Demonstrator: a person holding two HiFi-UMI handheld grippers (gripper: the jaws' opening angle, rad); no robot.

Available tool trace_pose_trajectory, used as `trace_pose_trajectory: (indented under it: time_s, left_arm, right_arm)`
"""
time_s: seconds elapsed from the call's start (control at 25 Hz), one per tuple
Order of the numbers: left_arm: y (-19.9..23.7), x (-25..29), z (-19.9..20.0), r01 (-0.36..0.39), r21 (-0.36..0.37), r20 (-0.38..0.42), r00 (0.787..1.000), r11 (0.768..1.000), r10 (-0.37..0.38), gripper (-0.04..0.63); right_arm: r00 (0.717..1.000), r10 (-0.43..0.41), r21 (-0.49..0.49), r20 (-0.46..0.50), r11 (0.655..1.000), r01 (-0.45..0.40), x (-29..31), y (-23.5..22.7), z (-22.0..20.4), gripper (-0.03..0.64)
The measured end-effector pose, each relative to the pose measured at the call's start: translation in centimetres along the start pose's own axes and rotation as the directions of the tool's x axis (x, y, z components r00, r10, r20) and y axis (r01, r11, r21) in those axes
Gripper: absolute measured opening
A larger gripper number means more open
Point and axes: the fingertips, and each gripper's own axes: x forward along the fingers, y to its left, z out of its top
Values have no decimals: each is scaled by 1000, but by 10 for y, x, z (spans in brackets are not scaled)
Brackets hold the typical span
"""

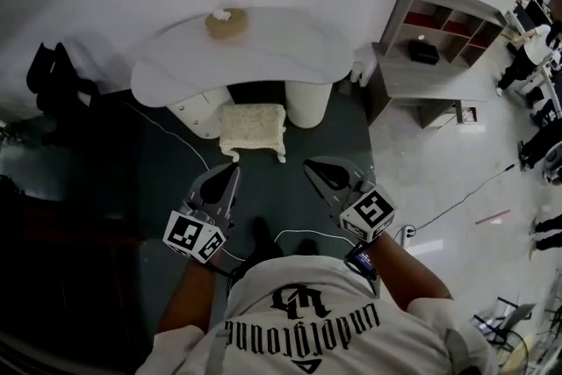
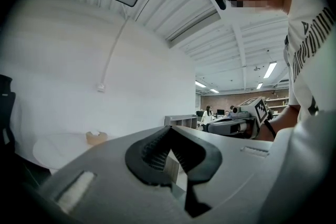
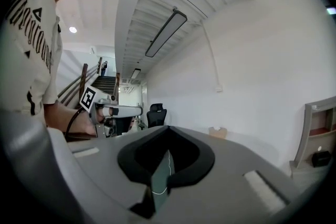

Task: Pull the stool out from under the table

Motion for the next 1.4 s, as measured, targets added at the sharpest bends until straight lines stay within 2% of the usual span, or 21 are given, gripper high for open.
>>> trace_pose_trajectory:
  time_s: [0.28, 0.56, 0.72, 1.08, 1.4]
  left_arm:
    - [-47, -37, -13, -43, 12, -15, 999, 999, 43, 2]
    - [-68, -82, -14, -23, 65, -15, 1000, 998, 24, 2]
    - [-70, -116, -10, -5, 104, -20, 1000, 995, 7, 2]
    - [-64, -229, -21, -14, 91, -50, 999, 996, 19, 2]
    - [-73, -299, -36, 7, 106, -53, 999, 994, -2, 2]
  right_arm:
    - [1000, 29, -8, -1, 1000, -29, -45, 34, -15, 0]
    - [1000, 13, -22, 7, 1000, -13, -62, 80, -16, 0]
    - [1000, -7, -17, 5, 1000, 7, -59, 109, -11, 0]
    - [1000, -1, -31, -16, 1000, 1, -48, 206, -24, 0]
    - [999, -22, -34, -25, 999, 21, -57, 273, -41, 0]
